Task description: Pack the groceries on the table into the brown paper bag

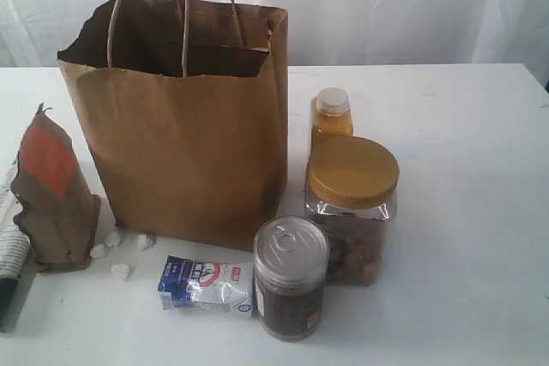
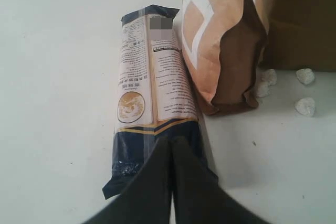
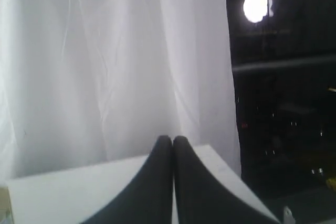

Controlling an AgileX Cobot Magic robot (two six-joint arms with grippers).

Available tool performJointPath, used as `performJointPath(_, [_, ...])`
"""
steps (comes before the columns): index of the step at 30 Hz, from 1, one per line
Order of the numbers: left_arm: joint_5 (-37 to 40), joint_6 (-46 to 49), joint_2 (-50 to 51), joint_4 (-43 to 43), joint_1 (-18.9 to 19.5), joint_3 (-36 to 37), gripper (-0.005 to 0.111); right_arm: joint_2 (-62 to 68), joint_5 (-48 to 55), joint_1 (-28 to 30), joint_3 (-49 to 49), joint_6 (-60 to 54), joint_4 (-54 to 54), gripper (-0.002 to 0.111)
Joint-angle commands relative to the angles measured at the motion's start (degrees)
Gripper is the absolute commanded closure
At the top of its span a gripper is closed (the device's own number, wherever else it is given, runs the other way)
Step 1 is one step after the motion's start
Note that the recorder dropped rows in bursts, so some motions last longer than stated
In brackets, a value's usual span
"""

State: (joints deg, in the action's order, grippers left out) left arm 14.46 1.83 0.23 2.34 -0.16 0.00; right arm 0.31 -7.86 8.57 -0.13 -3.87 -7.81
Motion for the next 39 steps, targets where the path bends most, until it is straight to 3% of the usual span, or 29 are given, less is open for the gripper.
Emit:
performJointPath(1, [-0.2, -0.3, -0.2, 0.4, 0.1, 0.0, 0.107, -0.3, -9.1, 0.1, 0.1, 6.0, -3.0, 0.108])
performJointPath(10, [-0.3, -0.3, -0.2, 0.4, 0.1, 0.0, 0.107, -0.3, -8.8, 0.1, 0.1, 18.9, -3.0, 0.108])
performJointPath(15, [-0.3, -0.3, -0.2, 0.4, 0.1, 0.0, 0.107, -0.3, -25.2, 0.1, 0.1, 36.4, -2.8, 0.108])
performJointPath(19, [-0.3, -0.3, -0.2, 0.4, 0.1, 0.0, 0.107, -0.3, -29.2, 0.1, -2.5, 36.4, -2.6, 0.108])
performJointPath(23, [-0.3, -0.3, -0.2, 0.4, 0.1, 0.0, 0.107, 4.9, -27.7, 0.1, -9.1, 26.6, 2.3, 0.108])
performJointPath(26, [-0.3, -0.3, -0.2, 0.4, 0.1, 0.0, 0.107, 9.7, -22.6, 0.1, -13.8, 21.8, 15.9, 0.108])
performJointPath(30, [-0.3, -0.3, -0.2, 0.4, 0.1, 0.0, 0.107, 18.0, -9.2, 0.1, -18.2, 24.7, 29.5, 0.108])
performJointPath(35, [-0.3, -0.3, -0.2, 0.4, 0.1, 0.0, 0.107, 31.5, 16.5, 0.0, -23.0, 27.0, 28.0, 0.108])
performJointPath(39, [-0.3, -0.3, -0.2, 0.4, 0.1, 0.0, 0.107, 42.2, 27.2, -0.8, -29.0, 22.6, 21.9, 0.108])
